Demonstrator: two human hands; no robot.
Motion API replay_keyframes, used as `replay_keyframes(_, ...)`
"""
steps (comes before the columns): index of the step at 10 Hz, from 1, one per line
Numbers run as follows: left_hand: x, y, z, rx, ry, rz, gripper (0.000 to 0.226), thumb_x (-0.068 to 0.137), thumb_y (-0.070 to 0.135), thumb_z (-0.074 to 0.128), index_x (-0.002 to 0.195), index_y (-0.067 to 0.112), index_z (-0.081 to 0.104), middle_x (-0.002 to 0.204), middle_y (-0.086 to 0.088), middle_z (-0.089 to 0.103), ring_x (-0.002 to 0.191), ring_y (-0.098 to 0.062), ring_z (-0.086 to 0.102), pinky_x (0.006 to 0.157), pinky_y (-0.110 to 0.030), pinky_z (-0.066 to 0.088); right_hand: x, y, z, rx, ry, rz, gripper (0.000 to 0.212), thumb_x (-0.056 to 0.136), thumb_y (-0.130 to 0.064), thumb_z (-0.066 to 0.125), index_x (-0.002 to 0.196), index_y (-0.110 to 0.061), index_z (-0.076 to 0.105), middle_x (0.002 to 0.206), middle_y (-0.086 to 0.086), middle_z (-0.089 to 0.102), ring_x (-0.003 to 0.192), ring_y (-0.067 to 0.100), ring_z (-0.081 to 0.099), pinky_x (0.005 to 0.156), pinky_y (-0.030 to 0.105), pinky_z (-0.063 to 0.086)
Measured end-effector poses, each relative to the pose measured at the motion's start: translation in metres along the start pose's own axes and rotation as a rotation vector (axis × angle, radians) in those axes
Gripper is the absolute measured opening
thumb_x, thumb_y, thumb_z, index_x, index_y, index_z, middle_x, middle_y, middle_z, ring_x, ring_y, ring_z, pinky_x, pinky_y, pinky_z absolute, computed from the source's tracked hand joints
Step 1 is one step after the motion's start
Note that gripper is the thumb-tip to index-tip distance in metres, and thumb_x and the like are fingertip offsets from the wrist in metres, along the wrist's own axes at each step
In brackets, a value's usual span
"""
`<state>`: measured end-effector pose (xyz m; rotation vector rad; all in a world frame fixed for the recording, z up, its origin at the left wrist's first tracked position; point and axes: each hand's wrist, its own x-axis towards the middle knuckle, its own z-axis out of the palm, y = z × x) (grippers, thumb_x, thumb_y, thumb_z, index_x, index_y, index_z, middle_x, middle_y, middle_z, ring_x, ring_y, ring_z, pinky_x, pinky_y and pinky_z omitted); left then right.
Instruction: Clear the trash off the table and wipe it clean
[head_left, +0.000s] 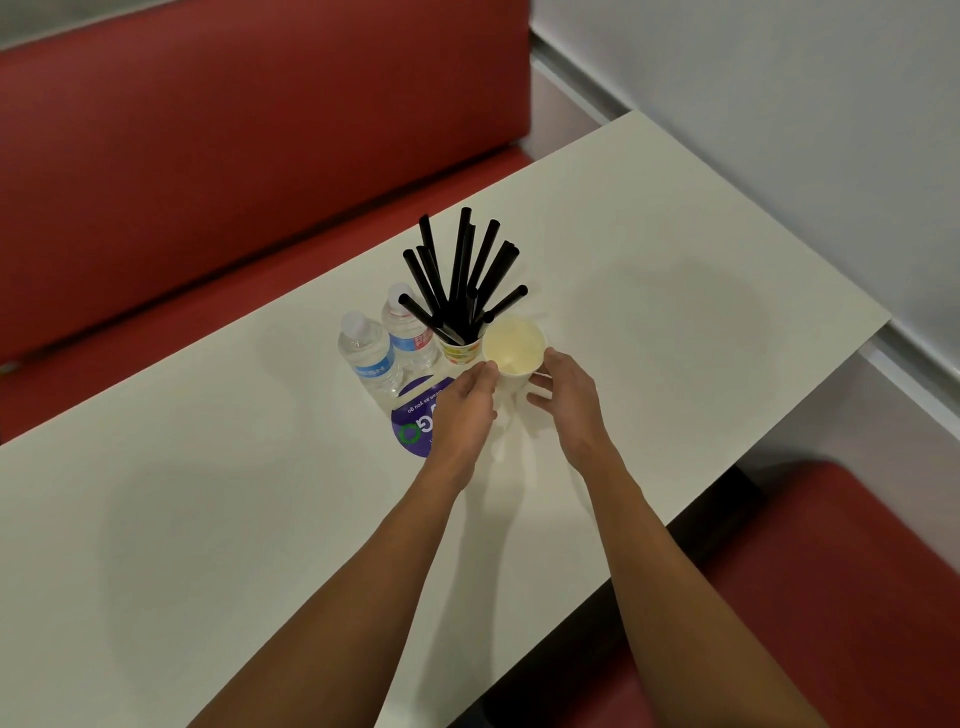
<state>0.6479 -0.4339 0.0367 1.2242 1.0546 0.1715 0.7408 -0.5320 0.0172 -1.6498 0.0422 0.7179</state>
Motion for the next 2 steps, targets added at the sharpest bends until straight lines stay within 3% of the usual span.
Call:
replay_keyframes(1, -0.0041, 0.0005, -0.0018, 0.001, -0.015, 0.016, 0.011, 0.106, 0.043, 0.055, 0.099, 0.045, 0.063, 0.106, 0.019, 0.068, 0.107, -0.009, 0.065, 0.1, -0.043, 0.058, -0.0031, -0.0007, -0.0051, -0.011, 0.001, 0.0, 0.036, 0.108, -0.039, 0.047, 0.131, -0.019, 0.067, 0.126, 0.001, 0.07, 0.119, 0.018, 0.065, 0.101, 0.045, 0.056)
replay_keyframes(2, -0.0046, -0.0006, -0.0041, 0.007, -0.014, -0.002, 0.011, 0.105, 0.045, 0.055, 0.097, 0.044, 0.063, 0.106, 0.016, 0.068, 0.108, -0.013, 0.066, 0.1, -0.045, 0.058, -0.0071, -0.0004, -0.0119, -0.031, 0.044, -0.006, 0.034, 0.107, -0.035, 0.049, 0.133, -0.021, 0.066, 0.126, 0.0, 0.069, 0.119, 0.019, 0.064, 0.102, 0.044, 0.056)
